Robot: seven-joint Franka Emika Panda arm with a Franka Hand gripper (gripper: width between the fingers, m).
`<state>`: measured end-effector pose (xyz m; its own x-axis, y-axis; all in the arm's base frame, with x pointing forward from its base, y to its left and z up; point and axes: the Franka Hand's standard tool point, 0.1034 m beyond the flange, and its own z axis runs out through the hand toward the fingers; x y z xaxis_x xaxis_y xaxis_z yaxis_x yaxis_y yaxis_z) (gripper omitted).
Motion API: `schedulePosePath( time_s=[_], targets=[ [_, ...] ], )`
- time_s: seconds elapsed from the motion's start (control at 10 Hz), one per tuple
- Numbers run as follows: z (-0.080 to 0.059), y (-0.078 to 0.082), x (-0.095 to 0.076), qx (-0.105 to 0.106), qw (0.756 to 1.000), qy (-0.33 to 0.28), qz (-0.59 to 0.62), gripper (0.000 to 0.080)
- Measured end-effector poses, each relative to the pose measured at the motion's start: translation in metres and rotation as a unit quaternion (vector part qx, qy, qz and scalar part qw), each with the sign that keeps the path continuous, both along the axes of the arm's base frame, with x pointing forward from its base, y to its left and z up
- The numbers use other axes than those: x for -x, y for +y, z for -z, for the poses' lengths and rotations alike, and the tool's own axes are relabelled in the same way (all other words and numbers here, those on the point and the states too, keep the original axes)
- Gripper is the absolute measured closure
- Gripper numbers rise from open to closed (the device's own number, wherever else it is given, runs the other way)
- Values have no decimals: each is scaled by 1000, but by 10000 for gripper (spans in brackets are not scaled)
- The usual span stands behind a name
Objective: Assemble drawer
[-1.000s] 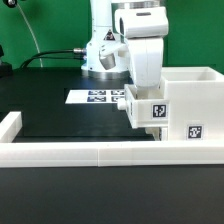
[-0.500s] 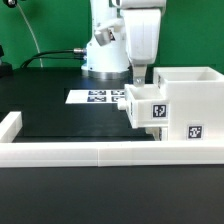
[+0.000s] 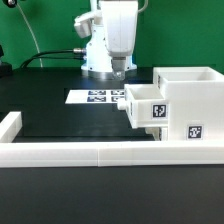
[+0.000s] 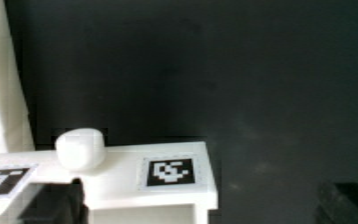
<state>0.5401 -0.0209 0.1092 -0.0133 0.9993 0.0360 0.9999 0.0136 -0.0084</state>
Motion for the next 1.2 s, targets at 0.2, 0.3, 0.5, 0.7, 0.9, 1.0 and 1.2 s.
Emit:
schedulePosePath(
  time_s=[0.2, 0.3, 0.5, 0.7, 0.9, 1.0, 1.2],
  targets=[
    [20, -15, 3, -59, 998, 9, 8, 150],
    [29, -18, 0, -81, 997, 12, 9, 150],
    [41, -16, -2, -96, 995, 21, 33, 150],
    [46, -3, 0, -100, 993, 30, 49, 150],
    [49, 16, 1, -101, 991, 35, 79, 150],
    [48, 26, 1, -102, 990, 39, 92, 150],
    [47, 48, 1, -104, 988, 45, 107, 150]
  ],
)
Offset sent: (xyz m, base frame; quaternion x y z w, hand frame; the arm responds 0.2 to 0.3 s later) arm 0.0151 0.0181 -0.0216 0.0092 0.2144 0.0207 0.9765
